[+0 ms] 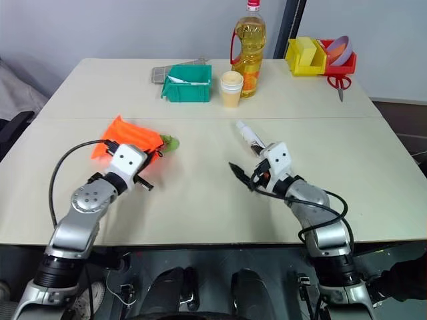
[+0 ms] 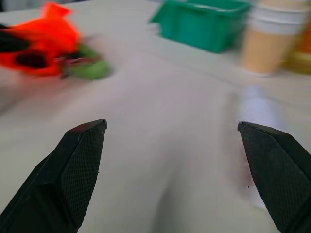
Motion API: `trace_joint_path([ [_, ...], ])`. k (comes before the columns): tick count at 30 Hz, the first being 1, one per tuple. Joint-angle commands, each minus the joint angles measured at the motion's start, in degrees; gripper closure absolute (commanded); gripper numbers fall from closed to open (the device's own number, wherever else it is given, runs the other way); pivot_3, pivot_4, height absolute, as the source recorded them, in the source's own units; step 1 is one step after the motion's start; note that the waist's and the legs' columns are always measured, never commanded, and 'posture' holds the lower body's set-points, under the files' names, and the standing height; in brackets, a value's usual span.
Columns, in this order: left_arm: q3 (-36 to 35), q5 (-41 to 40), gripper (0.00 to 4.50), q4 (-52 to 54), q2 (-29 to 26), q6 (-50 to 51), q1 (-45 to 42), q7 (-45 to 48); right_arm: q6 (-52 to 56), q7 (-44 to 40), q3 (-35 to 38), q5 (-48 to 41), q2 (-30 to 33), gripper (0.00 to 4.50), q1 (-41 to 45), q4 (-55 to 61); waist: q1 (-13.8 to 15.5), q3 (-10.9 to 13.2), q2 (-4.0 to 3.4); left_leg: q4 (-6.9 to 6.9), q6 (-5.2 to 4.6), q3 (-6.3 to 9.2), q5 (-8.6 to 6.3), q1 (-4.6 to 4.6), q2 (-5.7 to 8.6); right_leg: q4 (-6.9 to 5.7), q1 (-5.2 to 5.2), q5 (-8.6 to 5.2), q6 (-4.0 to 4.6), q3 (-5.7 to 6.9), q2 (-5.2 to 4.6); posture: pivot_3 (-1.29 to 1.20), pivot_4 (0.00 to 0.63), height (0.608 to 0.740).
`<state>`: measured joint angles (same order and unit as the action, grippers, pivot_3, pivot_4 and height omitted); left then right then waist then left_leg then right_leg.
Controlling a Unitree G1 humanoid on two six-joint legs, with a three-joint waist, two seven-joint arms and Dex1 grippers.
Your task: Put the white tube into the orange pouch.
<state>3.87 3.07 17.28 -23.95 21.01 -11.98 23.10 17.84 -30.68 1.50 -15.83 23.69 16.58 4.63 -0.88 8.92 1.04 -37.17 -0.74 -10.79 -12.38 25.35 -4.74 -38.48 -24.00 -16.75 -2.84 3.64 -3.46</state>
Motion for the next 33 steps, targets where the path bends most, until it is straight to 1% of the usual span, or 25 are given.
trace_joint_path([
  [1, 1.22, -0.46, 4.47, 5.59, 1.23, 2.91, -0.48, -0.17, -0.75, 1.47, 3.11, 0.40, 0.53, 0.00, 2.93, -4.21, -0.02, 0.00, 0.00, 0.00, 0.00, 0.00, 0.00, 0.00, 0.00, 0.00, 0.00, 0.00, 0.00, 0.00, 0.00, 0.00, 0.150, 0.740],
  [5, 0.01, -0.30, 4.47, 6.78, 0.98, 4.72, -0.15, -0.35, 1.52, 2.94, 3.95, 0.98, 0.50, 0.00, 5.89, -10.52, -0.10, 0.00, -0.01, 0.01, 0.03, 0.01, 0.02, -0.02, -0.01, -0.03, -0.01, 0.00, 0.00, -0.01, 0.03, 0.00, 0.150, 0.740],
  [10, -5.68, -1.54, 4.47, 4.60, -1.05, 5.66, 0.78, -0.87, 1.60, 2.49, 3.83, 0.73, -0.93, 0.00, 8.47, -14.93, -0.33, 0.00, -0.01, 0.03, 0.03, 0.01, 0.03, -0.02, -0.03, -0.07, -0.04, 0.00, 0.00, -0.03, 0.03, 0.00, 0.150, 0.740],
  [14, -9.05, -2.37, 4.47, 1.98, -3.26, 5.11, 0.81, -0.45, -0.21, 2.95, 2.62, 2.41, -2.46, 0.00, 11.06, -19.90, -0.29, 0.00, -0.01, 0.02, 0.04, 0.00, 0.03, -0.03, -0.03, -0.08, -0.03, 0.00, 0.00, -0.03, 0.03, 0.00, 0.150, 0.740],
  [20, -8.90, -3.06, 4.47, 0.46, -4.50, 3.64, 0.54, 0.49, -3.80, 3.88, 2.33, 4.40, -4.42, 0.00, 14.55, -27.65, -0.03, 0.00, -0.01, 0.01, 0.04, -0.02, 0.04, -0.01, -0.01, -0.09, -0.04, 0.00, -0.01, -0.02, 0.01, 0.00, 0.150, 0.740],
  [23, -8.57, -3.17, 4.50, 0.18, -4.60, 3.31, 0.41, 0.90, -4.86, 4.04, 2.38, 4.97, -4.79, 0.81, 15.00, -29.17, -0.12, 0.00, -0.01, 0.02, 0.05, -0.03, 0.04, -0.01, -0.01, -0.09, -0.04, 0.00, -0.01, -0.02, 0.00, 0.00, 0.150, 0.740],
  [25, -8.44, -3.29, 4.50, 0.06, -4.62, 3.18, 0.39, 0.94, -5.12, 4.09, 2.40, 5.02, -4.87, 1.80, 14.79, -28.85, -0.23, 0.00, -0.02, 0.03, 0.05, -0.03, 0.04, -0.01, -0.02, -0.09, -0.05, 0.00, -0.01, -0.02, 0.01, 0.00, 0.150, 0.740],
  [27, -8.30, -3.43, 4.50, -0.06, -4.63, 3.07, 0.33, 0.99, -5.57, 4.08, 2.19, 5.40, -4.81, 2.96, 14.54, -28.42, -0.28, 0.00, -0.02, 0.03, 0.06, -0.03, 0.04, -0.01, -0.02, -0.10, -0.05, 0.00, -0.01, -0.03, 0.01, 0.00, 0.150, 0.740],
  [28, -8.20, -3.51, 4.50, -0.15, -4.62, 2.97, 0.28, 1.05, -5.91, 3.99, 2.05, 5.61, -4.77, 3.36, 14.38, -28.21, -0.28, 0.00, -0.02, 0.03, 0.06, -0.03, 0.04, -0.01, -0.02, -0.10, -0.05, 0.00, -0.01, -0.03, 0.01, 0.00, 0.150, 0.740],
  [33, -7.54, -3.92, 4.50, -0.66, -4.33, 2.21, 0.02, 1.32, -7.74, 3.27, 1.66, 6.30, -4.57, 3.36, 13.25, -26.01, -0.27, 0.00, -0.02, 0.03, 0.07, -0.03, 0.04, -0.01, -0.02, -0.11, -0.06, 0.00, -0.01, -0.03, 0.01, 0.00, 0.150, 0.740],
])
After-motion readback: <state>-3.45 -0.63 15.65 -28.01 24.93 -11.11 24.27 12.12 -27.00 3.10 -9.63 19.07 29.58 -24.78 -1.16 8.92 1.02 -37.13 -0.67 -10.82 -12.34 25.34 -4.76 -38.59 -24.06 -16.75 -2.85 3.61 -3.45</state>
